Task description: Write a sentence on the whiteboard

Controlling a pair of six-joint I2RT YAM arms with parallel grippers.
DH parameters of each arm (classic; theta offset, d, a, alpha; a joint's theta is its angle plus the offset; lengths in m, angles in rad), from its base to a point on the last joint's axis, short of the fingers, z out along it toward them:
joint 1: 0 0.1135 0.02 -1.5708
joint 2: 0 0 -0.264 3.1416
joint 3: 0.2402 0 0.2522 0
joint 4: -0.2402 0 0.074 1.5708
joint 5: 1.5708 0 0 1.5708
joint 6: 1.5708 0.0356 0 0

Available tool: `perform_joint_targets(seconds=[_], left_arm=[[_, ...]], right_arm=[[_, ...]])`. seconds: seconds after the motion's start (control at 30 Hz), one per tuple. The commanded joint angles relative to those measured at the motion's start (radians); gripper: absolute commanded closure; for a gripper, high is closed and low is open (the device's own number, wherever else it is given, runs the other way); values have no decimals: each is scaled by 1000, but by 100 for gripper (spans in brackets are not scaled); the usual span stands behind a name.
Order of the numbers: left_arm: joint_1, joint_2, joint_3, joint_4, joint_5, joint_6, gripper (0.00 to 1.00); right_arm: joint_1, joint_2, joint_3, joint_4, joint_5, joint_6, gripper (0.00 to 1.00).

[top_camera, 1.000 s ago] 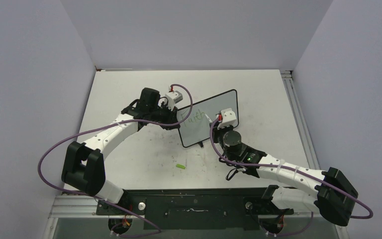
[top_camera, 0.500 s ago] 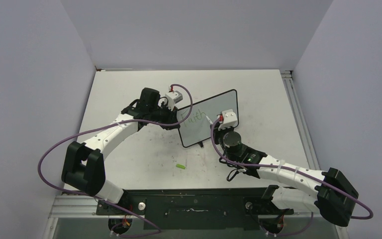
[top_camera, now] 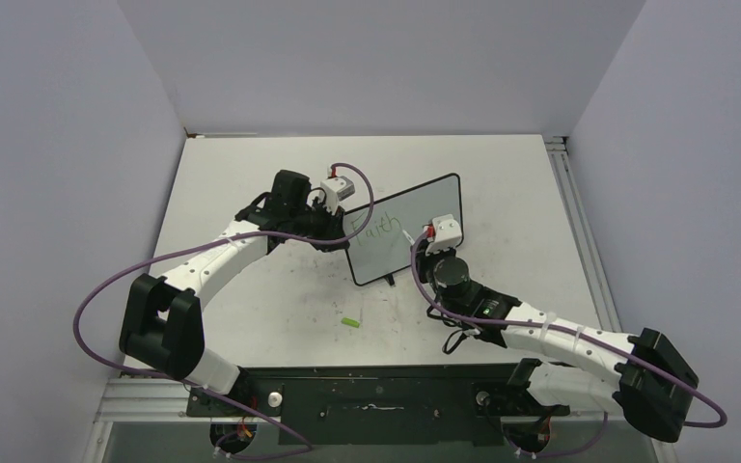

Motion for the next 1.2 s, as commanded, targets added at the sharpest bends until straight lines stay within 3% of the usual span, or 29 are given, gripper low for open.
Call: perform_joint_targets(seconds=[0.0,0.5,0.9,1.17], left_arm=[[-4,-4,29,-20,-70,63,100],[-4,-10,29,-20,-71,65,100],[-5,-17,29,-19,-73,65,100],[-5,-15,29,-20,-73,66,100]], right_arm=[[11,-53,9,-4,28,4,95],[-63,-136,33,-42,-58,-10,95],[-427,-194,-1,-3,-437,63,95],[-466,-185,9,13,-523,52,95]])
